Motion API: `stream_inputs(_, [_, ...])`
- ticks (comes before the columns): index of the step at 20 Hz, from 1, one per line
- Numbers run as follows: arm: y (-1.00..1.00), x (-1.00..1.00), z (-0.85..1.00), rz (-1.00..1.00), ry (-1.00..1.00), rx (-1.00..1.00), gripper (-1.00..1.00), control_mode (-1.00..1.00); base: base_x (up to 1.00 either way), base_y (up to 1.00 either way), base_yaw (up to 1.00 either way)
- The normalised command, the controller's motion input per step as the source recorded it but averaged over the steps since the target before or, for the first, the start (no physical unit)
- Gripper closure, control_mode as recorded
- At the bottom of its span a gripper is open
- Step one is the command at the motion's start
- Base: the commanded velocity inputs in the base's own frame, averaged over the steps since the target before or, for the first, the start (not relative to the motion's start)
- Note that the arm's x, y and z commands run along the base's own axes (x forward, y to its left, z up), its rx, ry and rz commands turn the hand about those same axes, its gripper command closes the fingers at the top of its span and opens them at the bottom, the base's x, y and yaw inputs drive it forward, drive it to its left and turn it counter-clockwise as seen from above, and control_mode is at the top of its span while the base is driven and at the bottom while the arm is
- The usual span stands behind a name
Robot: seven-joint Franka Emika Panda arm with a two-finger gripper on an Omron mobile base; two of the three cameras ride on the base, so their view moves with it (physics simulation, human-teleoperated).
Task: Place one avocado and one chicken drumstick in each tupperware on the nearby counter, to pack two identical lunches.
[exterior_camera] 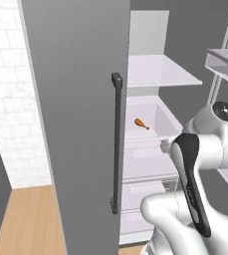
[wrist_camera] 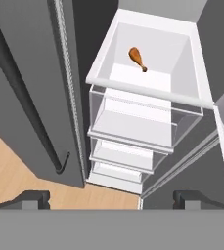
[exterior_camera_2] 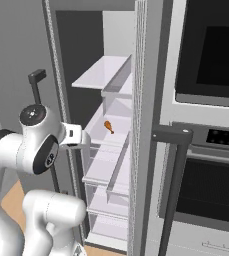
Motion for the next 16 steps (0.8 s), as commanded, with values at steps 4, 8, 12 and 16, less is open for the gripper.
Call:
stream_inputs(4, [-0.23,0.54,-0.26,0.0,-0.01,0.0,-1.0,-1.0,0.0,0.0,0.0])
stream_inputs(8, [-0.22,0.58,-0.26,0.0,0.0,0.0,-1.0,-1.0,0.0,0.0,0.0])
stream_inputs(12, [-0.04,0.59,-0.18,0.0,0.0,0.0,-1.0,-1.0,0.0,0.0,0.0])
stream_inputs(16, [-0.02,0.5,-0.18,0.0,0.0,0.0,-1.0,-1.0,0.0,0.0,0.0])
